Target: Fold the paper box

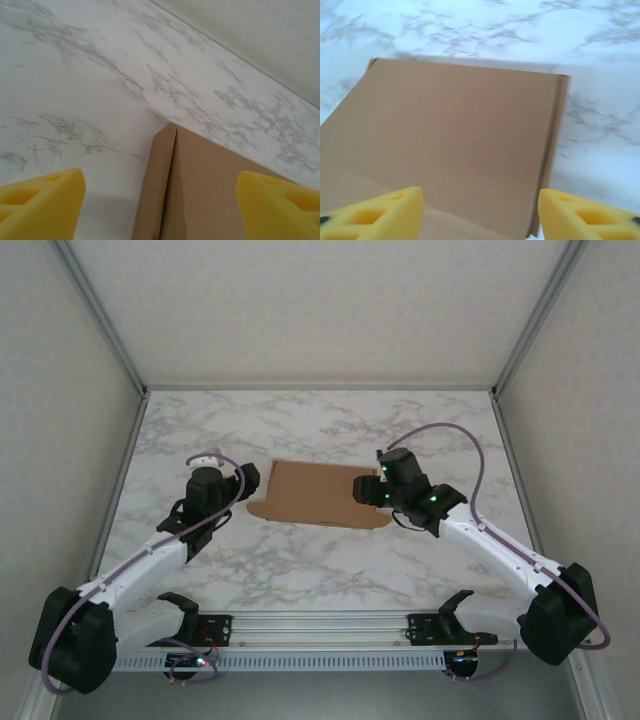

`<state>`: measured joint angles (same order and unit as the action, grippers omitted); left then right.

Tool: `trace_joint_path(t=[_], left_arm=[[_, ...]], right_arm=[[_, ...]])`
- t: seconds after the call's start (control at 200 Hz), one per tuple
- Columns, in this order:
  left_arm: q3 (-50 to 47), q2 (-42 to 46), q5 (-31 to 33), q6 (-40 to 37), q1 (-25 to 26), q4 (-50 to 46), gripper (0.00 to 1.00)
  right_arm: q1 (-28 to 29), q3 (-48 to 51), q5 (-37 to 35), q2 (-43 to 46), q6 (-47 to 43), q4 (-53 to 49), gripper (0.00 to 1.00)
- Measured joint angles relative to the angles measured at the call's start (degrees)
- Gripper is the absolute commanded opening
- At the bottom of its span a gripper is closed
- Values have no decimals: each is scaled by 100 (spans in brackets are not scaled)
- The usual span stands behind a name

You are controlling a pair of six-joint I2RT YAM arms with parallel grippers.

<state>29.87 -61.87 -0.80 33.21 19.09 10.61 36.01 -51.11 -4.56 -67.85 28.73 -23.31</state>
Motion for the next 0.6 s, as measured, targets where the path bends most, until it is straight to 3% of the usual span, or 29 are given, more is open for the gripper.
trace_joint_path(t=[0.25,0.601], left_arm=[[0,-946,-1178,153,-83,586,78],[-103,-1499,-1515,435,-81,916,74]], right_arm=[[-745,358,640,-251,157,0,75],[-822,446,756,-719,168,42,69]])
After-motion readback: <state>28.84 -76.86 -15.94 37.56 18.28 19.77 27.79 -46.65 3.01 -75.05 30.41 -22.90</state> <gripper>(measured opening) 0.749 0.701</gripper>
